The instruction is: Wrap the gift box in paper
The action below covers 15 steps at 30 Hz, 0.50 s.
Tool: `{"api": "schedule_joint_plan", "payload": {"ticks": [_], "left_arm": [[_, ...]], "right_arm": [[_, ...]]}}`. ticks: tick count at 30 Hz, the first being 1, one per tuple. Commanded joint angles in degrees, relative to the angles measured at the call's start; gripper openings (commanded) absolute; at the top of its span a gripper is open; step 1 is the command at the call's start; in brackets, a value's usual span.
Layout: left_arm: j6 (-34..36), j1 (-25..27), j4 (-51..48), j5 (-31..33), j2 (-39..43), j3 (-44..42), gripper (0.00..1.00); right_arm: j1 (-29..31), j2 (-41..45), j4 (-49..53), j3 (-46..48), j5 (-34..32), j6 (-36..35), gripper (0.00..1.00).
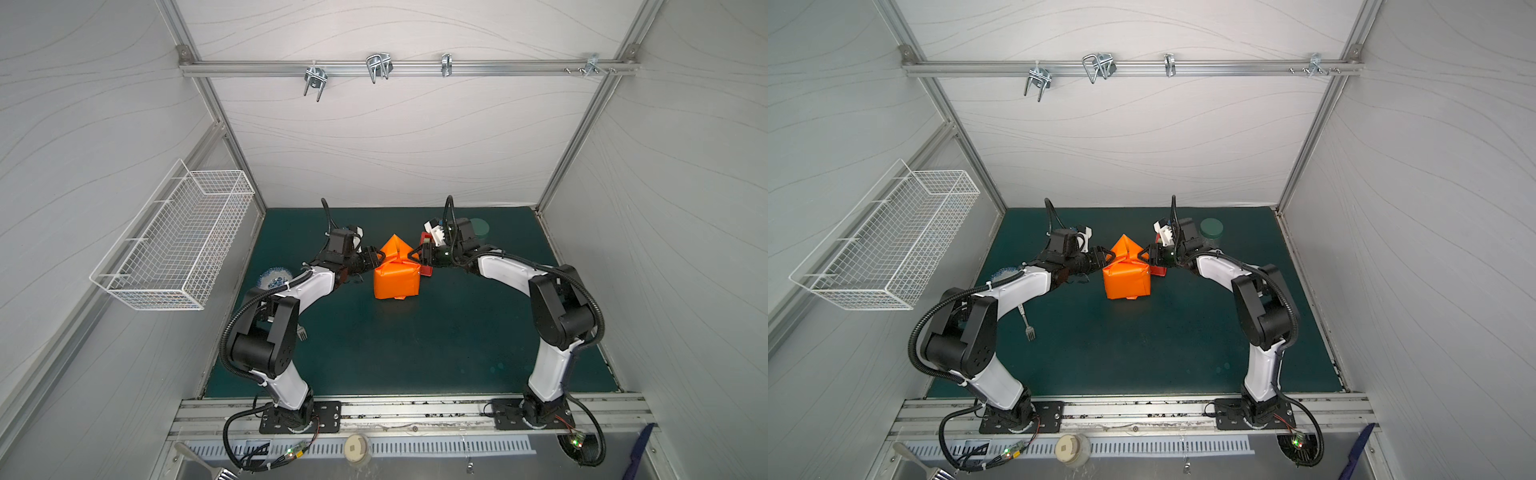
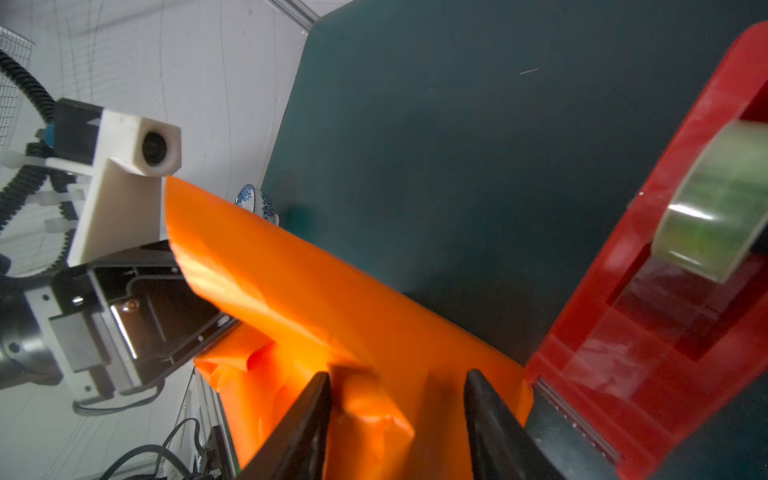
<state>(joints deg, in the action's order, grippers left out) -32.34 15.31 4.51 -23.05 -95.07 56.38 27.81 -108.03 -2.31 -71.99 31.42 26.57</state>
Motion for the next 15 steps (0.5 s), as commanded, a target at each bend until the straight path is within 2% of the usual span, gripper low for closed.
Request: {"api": "schedule_joint_plan", "payload": {"ticks": [1, 7, 15], "left_arm": [[0.7, 0.4, -2.7, -1.1, 0.7, -2.3, 0.56], [0.7, 0.4, -1.8, -3.1, 3.3, -4.0, 0.57], [7.1, 0.4, -4.4, -4.8, 1.5, -1.2, 0.62]], "right_arm": [[1.4, -1.9, 1.4, -0.1, 0.9, 0.2, 0.53], [3.1, -1.1, 0.0, 2.8, 1.2, 2.1, 0.52], [2.5, -0.9, 1.1, 3.1, -0.4, -1.4, 0.52]]}}
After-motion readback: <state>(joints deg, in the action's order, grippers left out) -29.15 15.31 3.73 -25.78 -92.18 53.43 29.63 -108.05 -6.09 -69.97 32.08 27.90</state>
